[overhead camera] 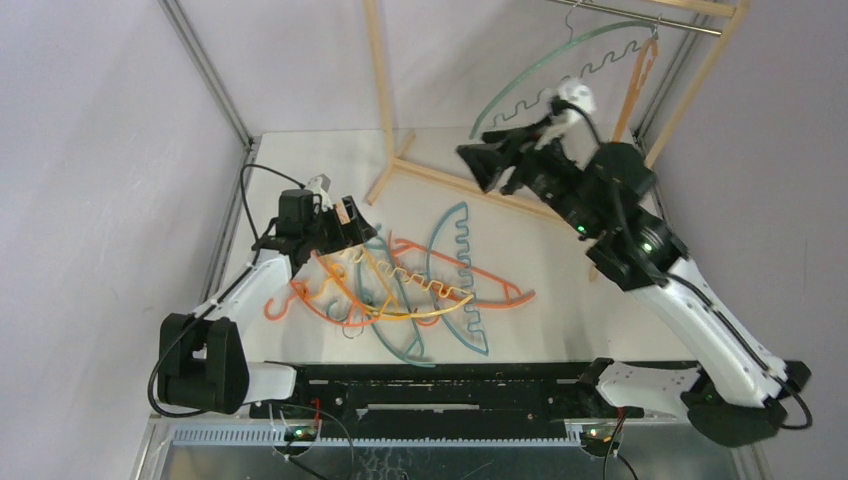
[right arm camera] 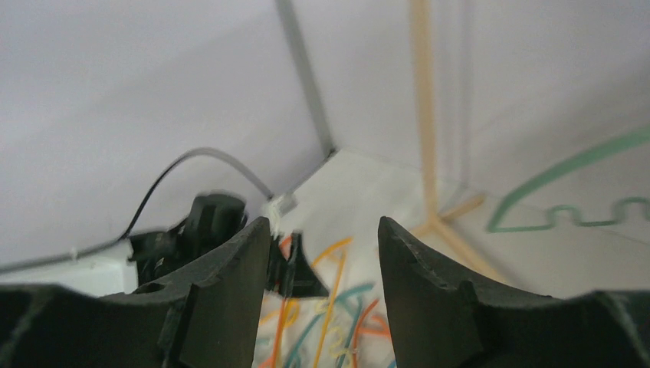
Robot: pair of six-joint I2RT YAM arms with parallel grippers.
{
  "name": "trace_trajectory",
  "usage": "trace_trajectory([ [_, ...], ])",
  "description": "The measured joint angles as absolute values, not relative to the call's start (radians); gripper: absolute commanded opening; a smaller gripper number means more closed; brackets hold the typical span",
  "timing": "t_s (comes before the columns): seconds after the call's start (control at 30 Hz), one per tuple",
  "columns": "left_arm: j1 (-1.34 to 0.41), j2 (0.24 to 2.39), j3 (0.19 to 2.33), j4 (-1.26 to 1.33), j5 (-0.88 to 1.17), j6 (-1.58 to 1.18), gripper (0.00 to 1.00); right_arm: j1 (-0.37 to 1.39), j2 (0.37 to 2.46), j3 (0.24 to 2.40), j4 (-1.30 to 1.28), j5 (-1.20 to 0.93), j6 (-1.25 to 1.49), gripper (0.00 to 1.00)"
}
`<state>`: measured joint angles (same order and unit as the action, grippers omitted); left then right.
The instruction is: Organize the hangers
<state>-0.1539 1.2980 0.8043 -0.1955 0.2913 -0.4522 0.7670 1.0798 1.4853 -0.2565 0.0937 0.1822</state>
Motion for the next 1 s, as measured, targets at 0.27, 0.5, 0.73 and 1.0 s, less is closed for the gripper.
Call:
trace_trajectory([
  [0.27,-0.075,1.296,0.759,-0.187,0.28,-0.447,0.99,0.788,1.37,1.513,-0.45,-0.213,0.135,0.59],
  [0.5,-0.001,1.261,0.709,-0.204,0.265,-0.447,0.99,0.83,1.502,1.407,-0.611,-0.275,0.047,0.57],
  [0.73,0.017,1.226,0.708,-0.206,0.265,-0.447,0.99,0.911,1.52,1.363,-0.704,-0.266,-0.047,0.52],
  [1.0,0.033,1.217,0.707,-0.229,0.263,-0.448,0.99,0.957,1.552,1.29,-0.728,-0.255,-0.078,0.52],
])
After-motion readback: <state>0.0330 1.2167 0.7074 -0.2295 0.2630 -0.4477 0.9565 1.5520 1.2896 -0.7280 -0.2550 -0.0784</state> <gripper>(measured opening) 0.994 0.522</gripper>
